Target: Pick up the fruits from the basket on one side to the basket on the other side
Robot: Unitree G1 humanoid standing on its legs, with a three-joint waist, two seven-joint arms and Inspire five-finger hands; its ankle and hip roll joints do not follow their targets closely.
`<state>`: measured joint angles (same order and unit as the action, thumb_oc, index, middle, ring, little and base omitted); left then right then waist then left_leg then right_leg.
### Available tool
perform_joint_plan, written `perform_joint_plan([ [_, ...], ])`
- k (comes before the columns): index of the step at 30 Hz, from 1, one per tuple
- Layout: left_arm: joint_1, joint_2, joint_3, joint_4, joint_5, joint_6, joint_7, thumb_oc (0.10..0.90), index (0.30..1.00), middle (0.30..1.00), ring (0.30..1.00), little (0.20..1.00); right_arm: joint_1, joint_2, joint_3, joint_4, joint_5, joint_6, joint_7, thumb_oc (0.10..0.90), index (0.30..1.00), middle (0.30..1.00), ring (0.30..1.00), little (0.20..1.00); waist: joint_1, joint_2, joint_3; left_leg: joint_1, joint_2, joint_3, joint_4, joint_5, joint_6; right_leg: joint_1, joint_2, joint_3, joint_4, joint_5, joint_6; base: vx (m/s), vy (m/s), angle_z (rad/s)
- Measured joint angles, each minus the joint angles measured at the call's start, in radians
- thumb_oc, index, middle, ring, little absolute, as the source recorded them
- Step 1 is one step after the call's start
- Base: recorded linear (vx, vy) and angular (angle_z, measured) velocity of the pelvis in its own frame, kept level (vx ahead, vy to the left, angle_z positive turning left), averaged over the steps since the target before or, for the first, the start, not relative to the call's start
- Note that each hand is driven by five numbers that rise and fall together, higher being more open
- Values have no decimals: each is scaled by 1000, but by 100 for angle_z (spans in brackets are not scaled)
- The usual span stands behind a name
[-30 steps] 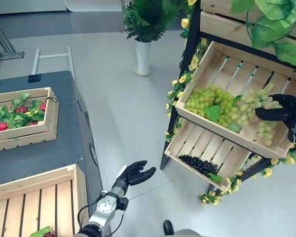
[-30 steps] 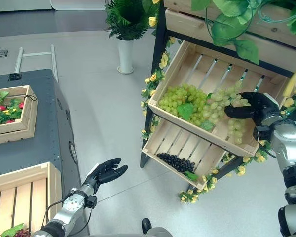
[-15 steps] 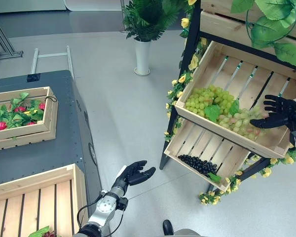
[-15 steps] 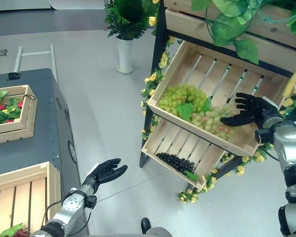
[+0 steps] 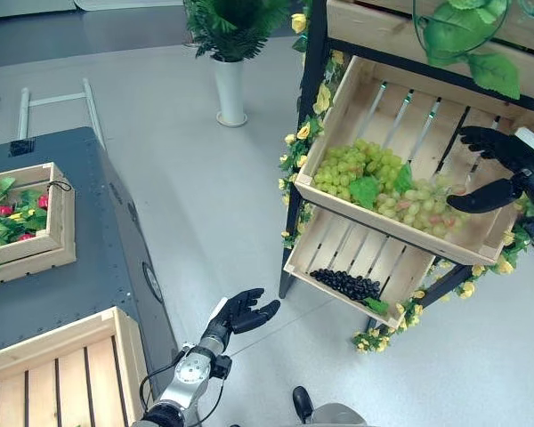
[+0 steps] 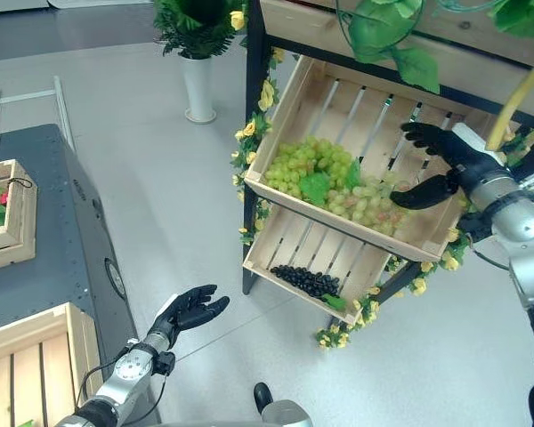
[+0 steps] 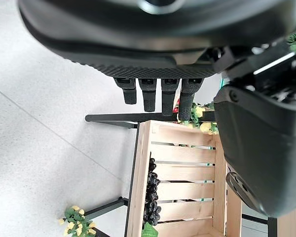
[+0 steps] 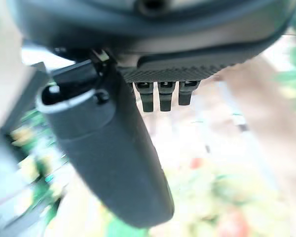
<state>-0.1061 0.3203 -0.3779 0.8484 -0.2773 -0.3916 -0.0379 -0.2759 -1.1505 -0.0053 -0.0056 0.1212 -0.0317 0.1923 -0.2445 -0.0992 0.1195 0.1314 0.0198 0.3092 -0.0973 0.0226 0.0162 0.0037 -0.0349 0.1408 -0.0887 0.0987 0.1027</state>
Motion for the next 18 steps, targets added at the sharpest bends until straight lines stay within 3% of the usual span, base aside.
perform_joint_plan([
  [2, 0, 0, 14, 0, 0, 0, 3, 800, 900, 900, 900, 900, 40, 0, 0, -106, -26, -28, 0, 800, 900, 900, 900, 900, -12, 0, 0, 1, -1, 3, 0, -1, 0, 0, -1, 5, 0, 0, 0, -14, 13, -5],
  [4, 1, -3, 22, 0, 0, -1, 8, 800, 900, 900, 900, 900, 107, 3, -24, -236, -137, -77, -1, 800, 900, 900, 900, 900, -15, 1, 0, 3, 1, 6, 0, -1, 2, 0, -2, 12, 0, 0, 0, -10, 16, -5],
  [10, 11, -28, 25, 0, 10, -6, 22, 800, 900, 900, 900, 900, 167, 21, -36, -395, -309, -202, 0, 800, 900, 900, 900, 900, -15, 11, -6, 8, 1, 9, 0, -2, 2, 4, -4, 12, 0, -3, 5, -2, 4, -1],
  [13, 24, -44, 25, 0, 18, -8, 24, 800, 900, 900, 900, 900, 167, 35, -35, -419, -312, -249, 16, 800, 900, 900, 900, 900, -11, 21, -11, 7, 2, 7, 0, -2, 2, 5, -3, 10, 0, -3, 5, -8, -5, 1],
  [18, 32, -54, 24, 0, 29, -10, 25, 800, 900, 900, 900, 900, 167, 100, -13, -429, -309, -265, 56, 800, 900, 900, 900, 900, 0, 27, -16, 6, 3, -2, 0, -1, 1, 7, -4, -3, 0, -3, 4, -31, -26, 5],
])
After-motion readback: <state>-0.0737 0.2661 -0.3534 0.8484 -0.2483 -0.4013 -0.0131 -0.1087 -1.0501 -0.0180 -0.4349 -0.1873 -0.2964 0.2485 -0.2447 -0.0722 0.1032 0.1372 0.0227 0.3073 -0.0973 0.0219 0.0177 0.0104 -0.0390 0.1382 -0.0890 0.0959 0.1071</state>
